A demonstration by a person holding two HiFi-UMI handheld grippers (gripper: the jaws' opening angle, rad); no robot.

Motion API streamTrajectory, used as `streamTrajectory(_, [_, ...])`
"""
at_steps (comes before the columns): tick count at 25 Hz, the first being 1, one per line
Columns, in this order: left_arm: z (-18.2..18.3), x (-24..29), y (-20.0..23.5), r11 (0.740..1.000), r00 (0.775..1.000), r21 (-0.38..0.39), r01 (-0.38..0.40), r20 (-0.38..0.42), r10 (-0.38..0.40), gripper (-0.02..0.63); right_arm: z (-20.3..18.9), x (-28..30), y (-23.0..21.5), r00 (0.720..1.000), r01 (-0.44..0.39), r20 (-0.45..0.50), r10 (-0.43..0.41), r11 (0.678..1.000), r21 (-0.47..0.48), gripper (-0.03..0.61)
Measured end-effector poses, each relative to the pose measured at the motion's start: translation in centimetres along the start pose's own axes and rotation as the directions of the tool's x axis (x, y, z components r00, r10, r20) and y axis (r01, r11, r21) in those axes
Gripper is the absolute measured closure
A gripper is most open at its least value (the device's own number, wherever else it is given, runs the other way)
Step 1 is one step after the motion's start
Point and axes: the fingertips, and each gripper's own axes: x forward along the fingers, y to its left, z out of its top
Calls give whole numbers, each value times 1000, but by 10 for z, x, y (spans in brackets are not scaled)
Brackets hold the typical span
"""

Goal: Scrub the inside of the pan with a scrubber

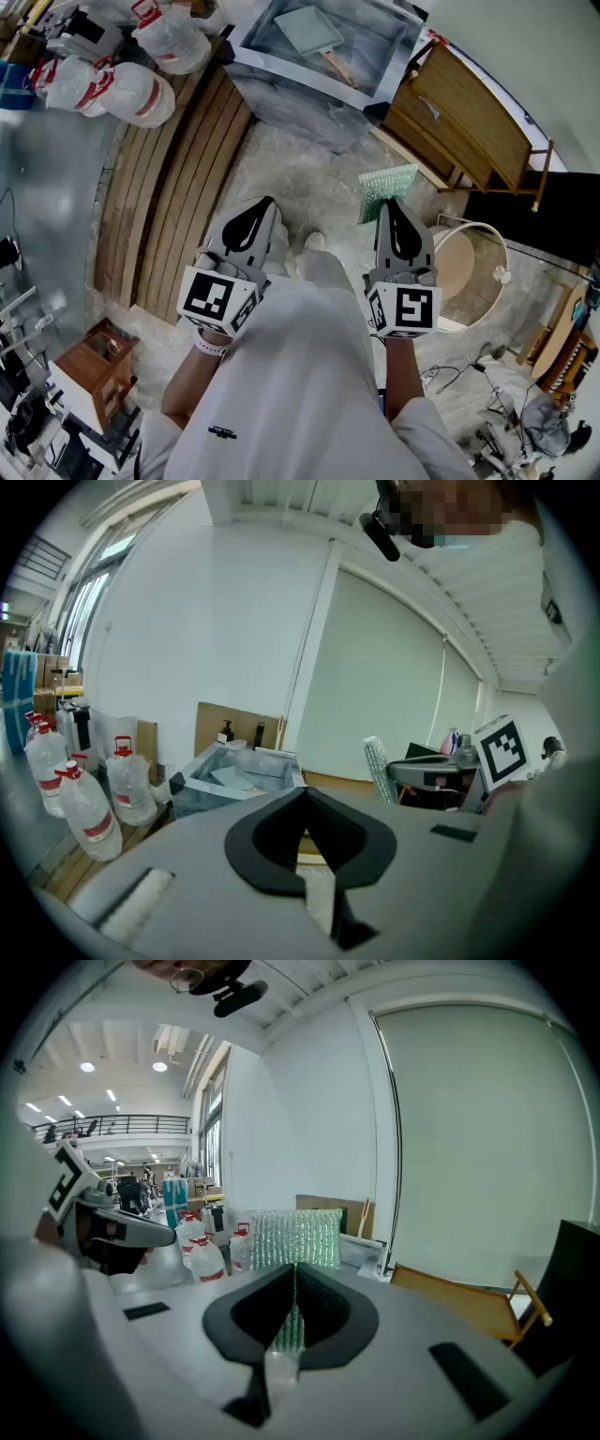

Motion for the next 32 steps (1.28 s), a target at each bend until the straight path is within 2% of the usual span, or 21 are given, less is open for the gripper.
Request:
streamTrajectory(4, [-11, -19, -27, 1000, 1000, -18, 17, -5, -17, 614, -10, -25, 6, 1000, -9, -23, 9, 1000, 6, 568])
streamTrajectory(8, [-11, -29, -30, 1000, 1000, -16, 11, 14, -11, 614, -8, -37, 13, 1000, 3, -23, -3, 1000, 14, 568])
streamTrajectory(11, [-2, -35, -20, 999, 999, 27, -28, 41, 27, 614, -3, -42, 22, 1000, 11, -7, -11, 1000, 29, 568])
streamTrajectory(17, [14, -51, -1, 999, 996, 38, -22, 89, 18, 614, 7, -36, 48, 1000, -14, 15, 14, 999, 31, 568])
streamTrajectory(19, [12, -56, 5, 1000, 996, 14, -16, 93, 14, 614, 9, -34, 54, 1000, -15, 13, 14, 1000, 20, 568])
streamTrajectory(23, [0, -71, 19, 994, 994, -90, 63, 91, -55, 614, 14, -29, 72, 1000, -7, 14, 7, 1000, -3, 568])
streamTrajectory(26, [-3, -79, 42, 998, 995, -58, 16, 99, -10, 614, 19, -21, 86, 999, -14, 28, 14, 1000, -3, 568])
streamTrajectory(32, [4, -79, 66, 998, 993, -49, 37, 118, -31, 614, 21, -11, 94, 999, 19, 28, -19, 1000, 9, 568])
